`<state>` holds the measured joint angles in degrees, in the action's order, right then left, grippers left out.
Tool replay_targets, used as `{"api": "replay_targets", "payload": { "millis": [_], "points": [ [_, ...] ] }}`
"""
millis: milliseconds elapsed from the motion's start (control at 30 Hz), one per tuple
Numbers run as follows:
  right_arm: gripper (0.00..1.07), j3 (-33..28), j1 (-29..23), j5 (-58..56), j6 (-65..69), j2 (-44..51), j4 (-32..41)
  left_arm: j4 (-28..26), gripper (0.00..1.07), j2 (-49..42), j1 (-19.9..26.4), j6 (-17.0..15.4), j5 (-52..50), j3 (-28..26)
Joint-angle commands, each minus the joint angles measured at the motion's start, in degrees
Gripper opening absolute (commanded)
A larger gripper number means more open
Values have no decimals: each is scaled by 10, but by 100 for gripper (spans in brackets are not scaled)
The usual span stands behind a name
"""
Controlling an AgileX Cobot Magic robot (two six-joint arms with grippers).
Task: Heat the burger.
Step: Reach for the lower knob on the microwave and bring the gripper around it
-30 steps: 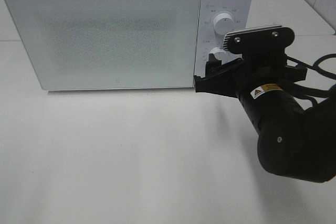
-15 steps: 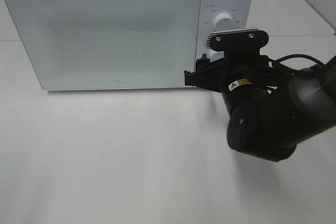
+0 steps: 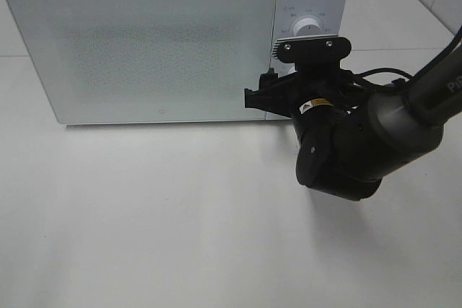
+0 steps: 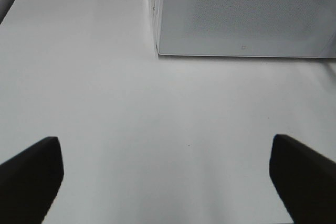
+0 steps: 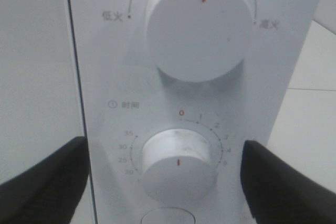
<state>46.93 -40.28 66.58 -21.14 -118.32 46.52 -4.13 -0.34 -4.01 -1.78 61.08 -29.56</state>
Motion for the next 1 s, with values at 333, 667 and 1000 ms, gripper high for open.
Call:
{"api": "replay_targets", "payload": {
  "millis": [333,667,1000],
  "points": [
    [76,6,19,-8,56,-6,-54,-1,100,-8,4,0,1,1],
    [63,6,19,-30,56,-6,-58,-1,100,-8,4,0,1,1],
    [11,6,19,-32,55,-6,-65,-1,100,-8,4,0,1,1]
  ]
}}
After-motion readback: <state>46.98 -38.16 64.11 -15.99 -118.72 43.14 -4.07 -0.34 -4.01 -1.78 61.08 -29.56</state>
